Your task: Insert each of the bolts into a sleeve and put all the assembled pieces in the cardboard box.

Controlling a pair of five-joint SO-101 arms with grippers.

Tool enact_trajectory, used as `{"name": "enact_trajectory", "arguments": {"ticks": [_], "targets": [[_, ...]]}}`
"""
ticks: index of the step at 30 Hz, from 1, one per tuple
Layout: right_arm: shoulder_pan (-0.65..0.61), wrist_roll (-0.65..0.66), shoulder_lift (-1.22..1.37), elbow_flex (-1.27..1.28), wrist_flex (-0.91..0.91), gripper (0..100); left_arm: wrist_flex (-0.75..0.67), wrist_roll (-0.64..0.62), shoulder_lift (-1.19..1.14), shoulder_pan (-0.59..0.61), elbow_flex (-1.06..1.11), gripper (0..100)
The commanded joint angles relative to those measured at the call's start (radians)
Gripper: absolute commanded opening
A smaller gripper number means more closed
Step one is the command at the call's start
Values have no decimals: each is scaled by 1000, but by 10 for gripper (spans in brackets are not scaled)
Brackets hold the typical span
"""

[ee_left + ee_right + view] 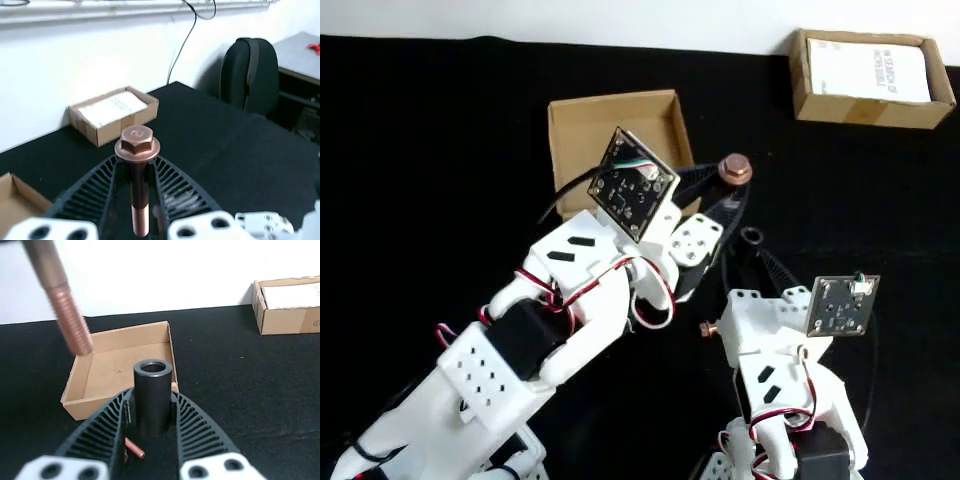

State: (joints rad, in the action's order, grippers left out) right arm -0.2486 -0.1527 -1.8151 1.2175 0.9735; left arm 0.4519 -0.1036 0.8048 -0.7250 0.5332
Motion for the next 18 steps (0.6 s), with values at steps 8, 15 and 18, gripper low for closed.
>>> {"name": "enact_trajectory", "arguments": {"ticks": [8, 15, 18], "targets": [[-5, -8, -2, -2, -24, 6, -114, -21, 13, -8, 2, 8], [-5, -8, -2, -2, -24, 6, -112, -140, -91, -8, -4, 8], [-5, -8, -2, -2, -24, 6, -112, -178, -114, -8, -4, 8]]}}
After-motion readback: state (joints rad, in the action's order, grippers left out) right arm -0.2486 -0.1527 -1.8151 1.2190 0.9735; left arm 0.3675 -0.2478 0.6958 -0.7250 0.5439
